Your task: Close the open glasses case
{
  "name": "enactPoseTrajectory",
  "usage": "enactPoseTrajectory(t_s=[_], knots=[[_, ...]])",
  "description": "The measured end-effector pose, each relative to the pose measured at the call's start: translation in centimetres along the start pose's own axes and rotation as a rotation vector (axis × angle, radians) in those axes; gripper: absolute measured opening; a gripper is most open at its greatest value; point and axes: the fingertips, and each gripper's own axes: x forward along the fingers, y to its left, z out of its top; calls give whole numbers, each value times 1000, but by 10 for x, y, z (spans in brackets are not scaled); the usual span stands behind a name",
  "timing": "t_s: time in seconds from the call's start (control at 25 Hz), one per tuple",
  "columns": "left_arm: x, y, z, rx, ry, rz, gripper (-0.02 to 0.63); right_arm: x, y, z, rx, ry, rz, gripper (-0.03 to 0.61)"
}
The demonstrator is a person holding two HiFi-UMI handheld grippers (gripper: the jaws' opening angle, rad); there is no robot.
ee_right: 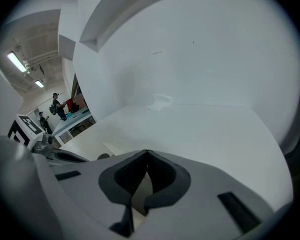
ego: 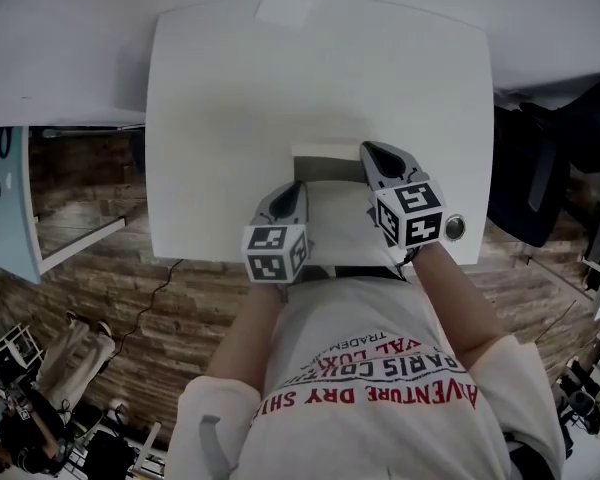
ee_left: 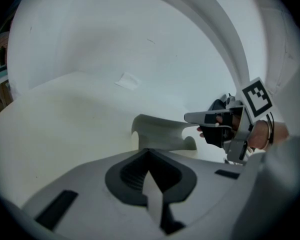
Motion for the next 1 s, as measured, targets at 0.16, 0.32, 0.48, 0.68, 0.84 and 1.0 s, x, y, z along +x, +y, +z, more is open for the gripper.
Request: enactPoseTrajectory(t_s=[0.16, 0.32, 0.48, 0.68, 0.84, 1.0], knots=[[-1, 0, 0, 15, 5, -10, -2, -5, 6, -9, 5, 11, 6, 12], [0, -1, -3, 8, 25, -25, -2, -8, 10, -18, 21, 19, -3, 12], [0, -1, -3, 12, 29, -38, -2, -11, 12, -24, 22, 20, -20, 12], [-2, -1, -1, 7, 28, -55, -2, -16, 17, -34, 28, 18, -35, 12], [-4, 2, -2, -11, 42, -65, -2, -17, 21, -44, 48, 18, -42, 12], [-6, -1, -8, -24, 64, -69, -2, -17, 21, -52, 51, 36, -53, 12]])
